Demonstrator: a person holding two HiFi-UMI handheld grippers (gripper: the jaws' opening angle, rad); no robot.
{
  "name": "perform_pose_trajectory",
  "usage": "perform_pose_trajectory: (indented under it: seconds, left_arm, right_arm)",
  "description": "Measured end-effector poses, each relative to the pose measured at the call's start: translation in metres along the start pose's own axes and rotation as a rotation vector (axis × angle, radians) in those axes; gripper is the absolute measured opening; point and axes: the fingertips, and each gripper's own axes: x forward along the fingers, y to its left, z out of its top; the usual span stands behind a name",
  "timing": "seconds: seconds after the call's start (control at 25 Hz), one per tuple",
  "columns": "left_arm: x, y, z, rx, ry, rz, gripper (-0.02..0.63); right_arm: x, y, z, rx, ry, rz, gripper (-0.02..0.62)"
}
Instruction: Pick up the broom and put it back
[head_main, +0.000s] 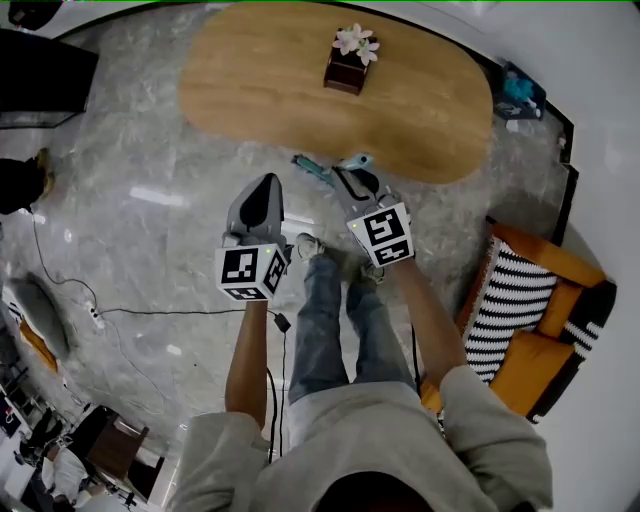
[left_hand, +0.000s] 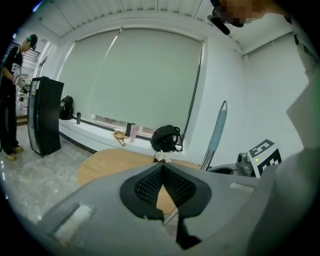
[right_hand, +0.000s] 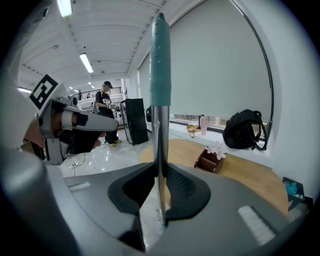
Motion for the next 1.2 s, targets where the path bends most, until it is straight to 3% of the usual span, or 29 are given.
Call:
perform_pose_trajectory:
  seconds: [0.2,0.4,0.64,1.2]
  left_arm:
    - [0.021,-0.079,-0.013,0.034,0.027,-0.054,0.002]
    - [0.029,-0.093,-0.017,0.054,0.045,-0.098,0.002]
    - [0.033,-0.165,-0.026,0.088,0.042,-0.134,0.002]
    - [0.029,-0.165,-0.076,0.059,0.128,-0.198,0.002]
  right_arm:
    - [-0.061,-0.044,-0.028,0.033,-0.007,-0.032,0.074]
    - [-0.071,-0.054,-0.040,0.068,-0.001,-0.061,0.074]
    - [-0.127,-0.083,-0.065,0.073,-0.015,-0.067,0.074]
    - [-0.123,-0.085,-0.107,0.076,0.043,-0.073,0.074]
